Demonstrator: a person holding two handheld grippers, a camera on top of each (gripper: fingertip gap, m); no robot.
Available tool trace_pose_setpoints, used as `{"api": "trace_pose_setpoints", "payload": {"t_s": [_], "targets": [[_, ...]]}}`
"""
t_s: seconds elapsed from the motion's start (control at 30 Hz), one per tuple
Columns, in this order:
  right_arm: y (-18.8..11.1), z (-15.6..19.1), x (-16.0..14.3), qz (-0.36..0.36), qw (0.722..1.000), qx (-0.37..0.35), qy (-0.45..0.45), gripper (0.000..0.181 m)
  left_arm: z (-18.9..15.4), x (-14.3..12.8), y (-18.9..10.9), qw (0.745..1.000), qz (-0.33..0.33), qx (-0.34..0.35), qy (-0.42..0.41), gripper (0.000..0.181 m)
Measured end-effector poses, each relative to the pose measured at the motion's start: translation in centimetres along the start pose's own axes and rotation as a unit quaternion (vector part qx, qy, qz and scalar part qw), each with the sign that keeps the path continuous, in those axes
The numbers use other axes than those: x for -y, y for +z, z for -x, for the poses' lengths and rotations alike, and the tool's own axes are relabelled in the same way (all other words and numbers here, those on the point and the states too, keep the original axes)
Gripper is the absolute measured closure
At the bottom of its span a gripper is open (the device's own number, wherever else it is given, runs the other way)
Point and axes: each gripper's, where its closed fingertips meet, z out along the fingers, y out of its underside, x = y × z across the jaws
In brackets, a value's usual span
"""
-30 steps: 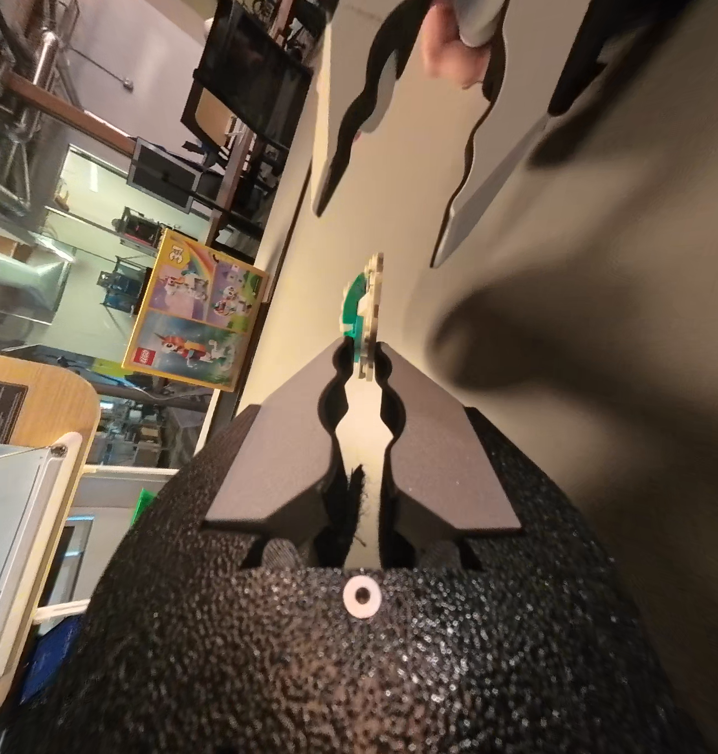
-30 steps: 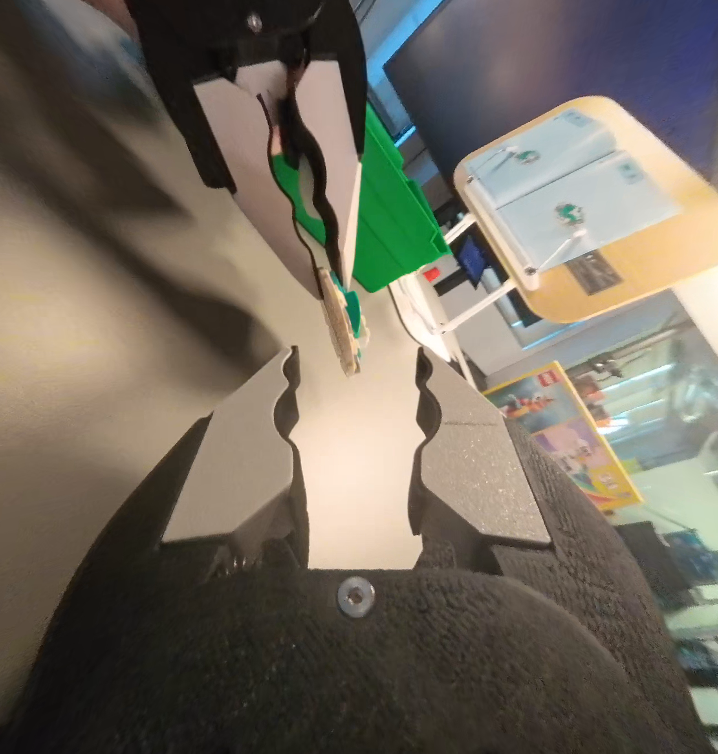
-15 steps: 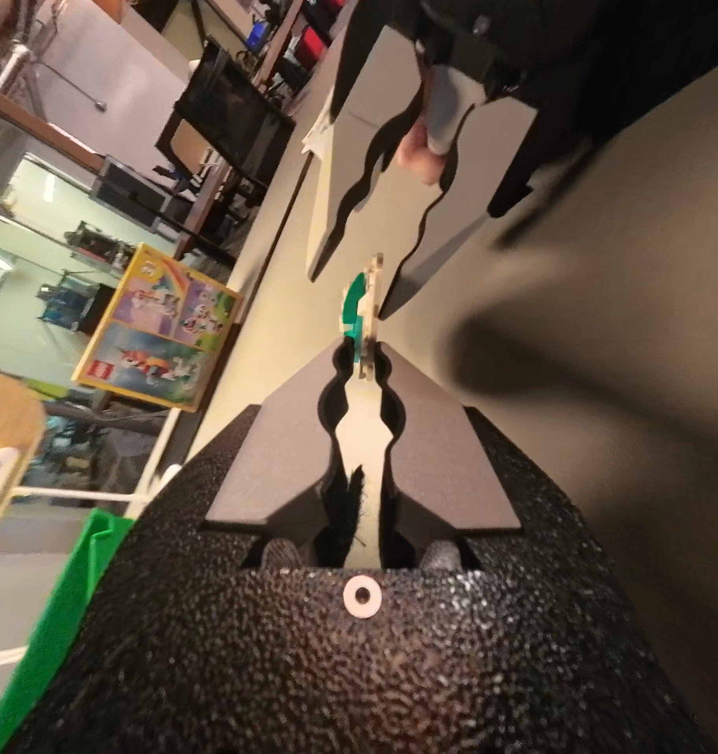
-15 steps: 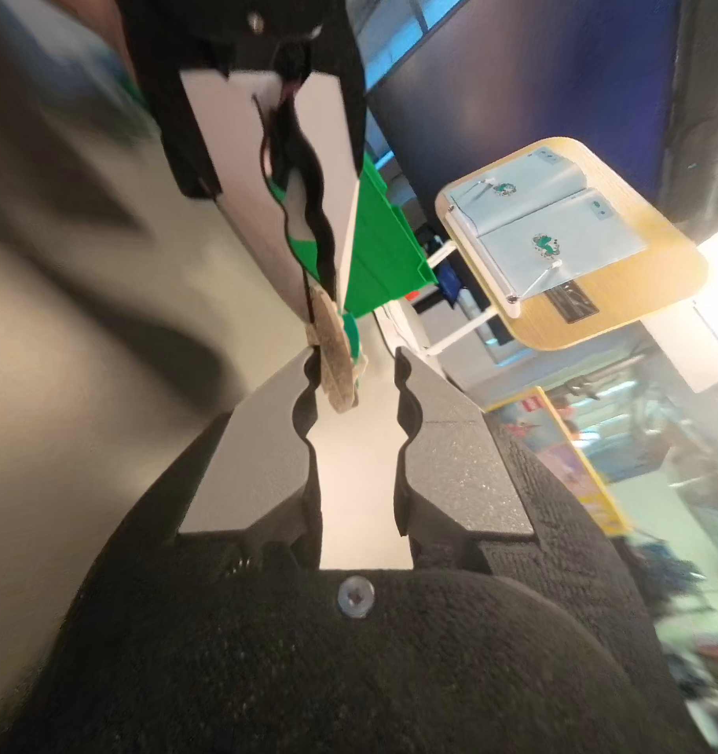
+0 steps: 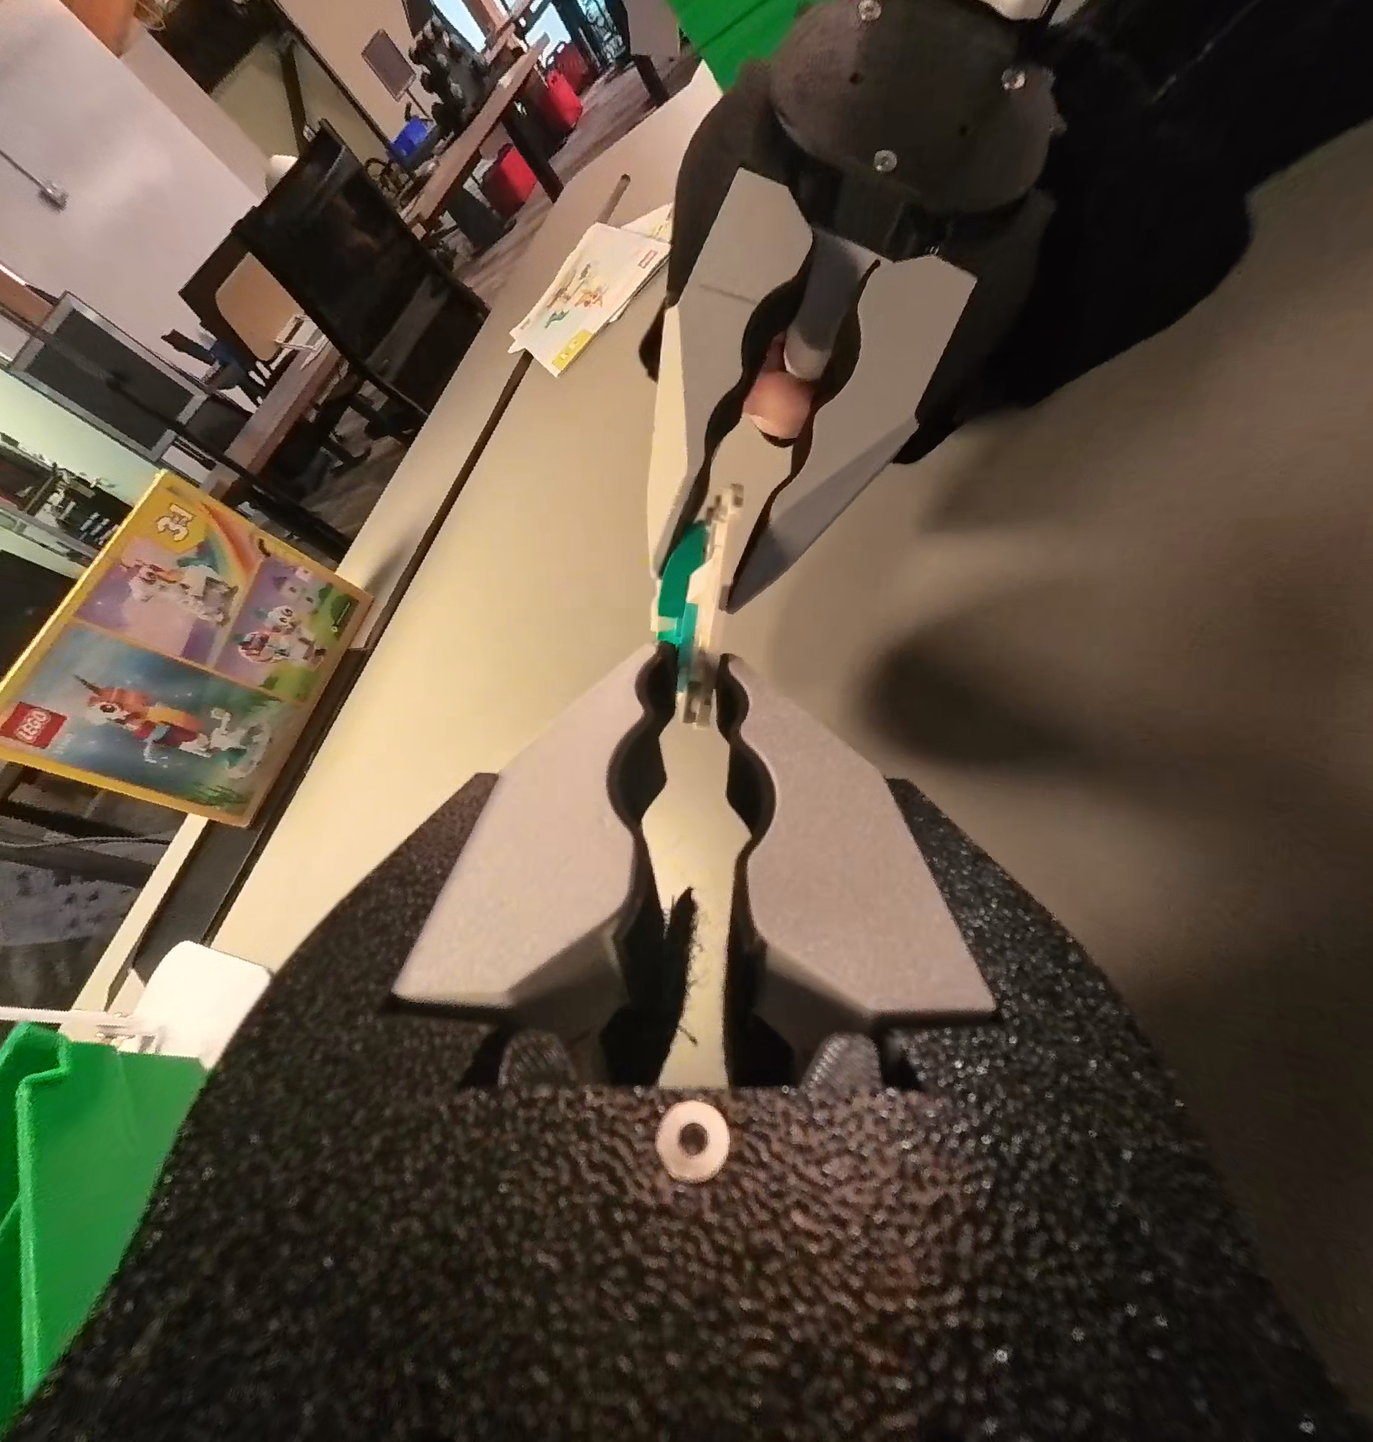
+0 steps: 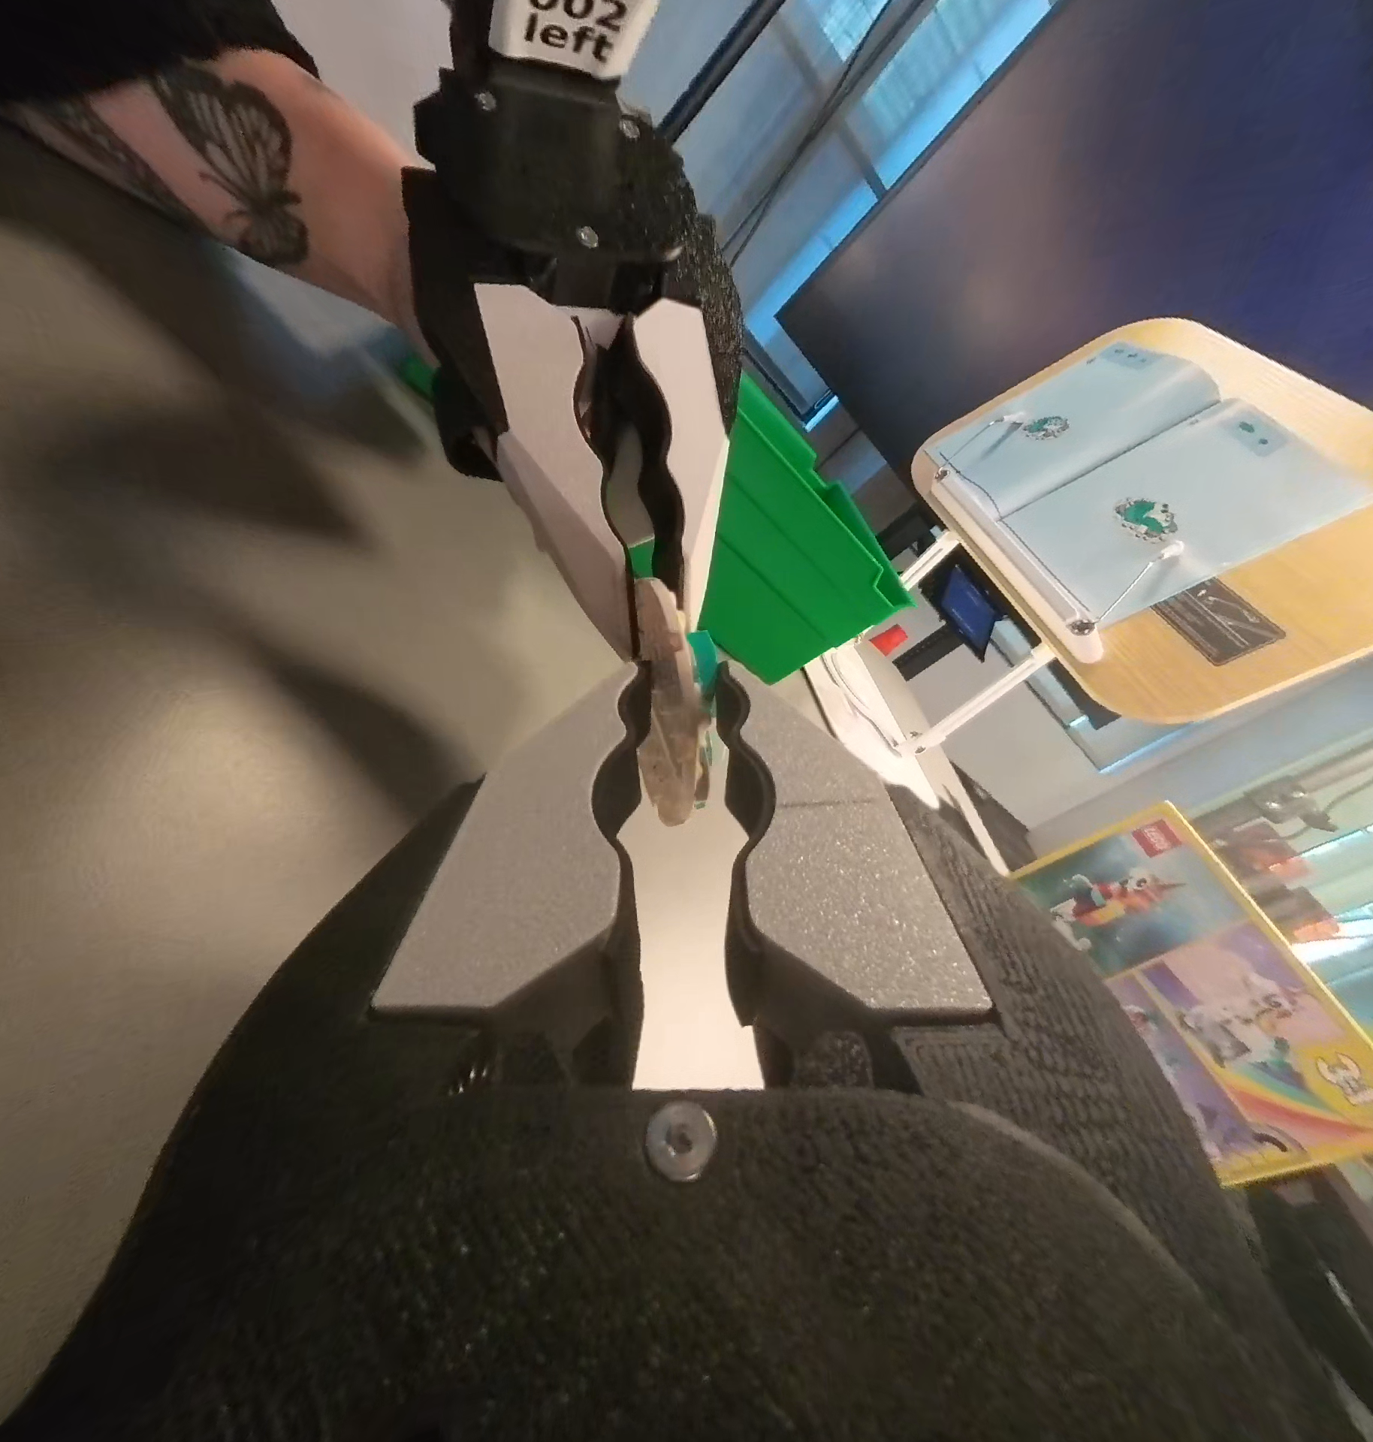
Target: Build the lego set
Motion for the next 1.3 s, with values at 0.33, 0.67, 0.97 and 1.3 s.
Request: {"api": "trace_pose_setpoints", "payload": {"t_s": [0.33,0.67,0.97,1.3], "targets": [[0.4,0.4,-0.8,0.067,0.998,0.002,-0.006,0.169,0.0,-0.8,0.1,0.998,0.001,-0.026,-0.05,0.174],[0.0,0.7,-0.8,0.042,0.999,0.008,0.014,0.167,-0.7,-0.7,0.4,0.997,-0.006,-0.047,-0.062,0.174],[-0.2,0.7,-0.9,0.059,0.998,0.018,0.032,0.171,-0.6,-1.2,0.2,0.997,0.002,-0.05,-0.06,0.174],[0.0,0.7,-1.3,0.055,0.998,-0.004,-0.02,0.164,-0.6,-1.5,0.4,0.999,0.017,-0.035,-0.029,0.174]]}}
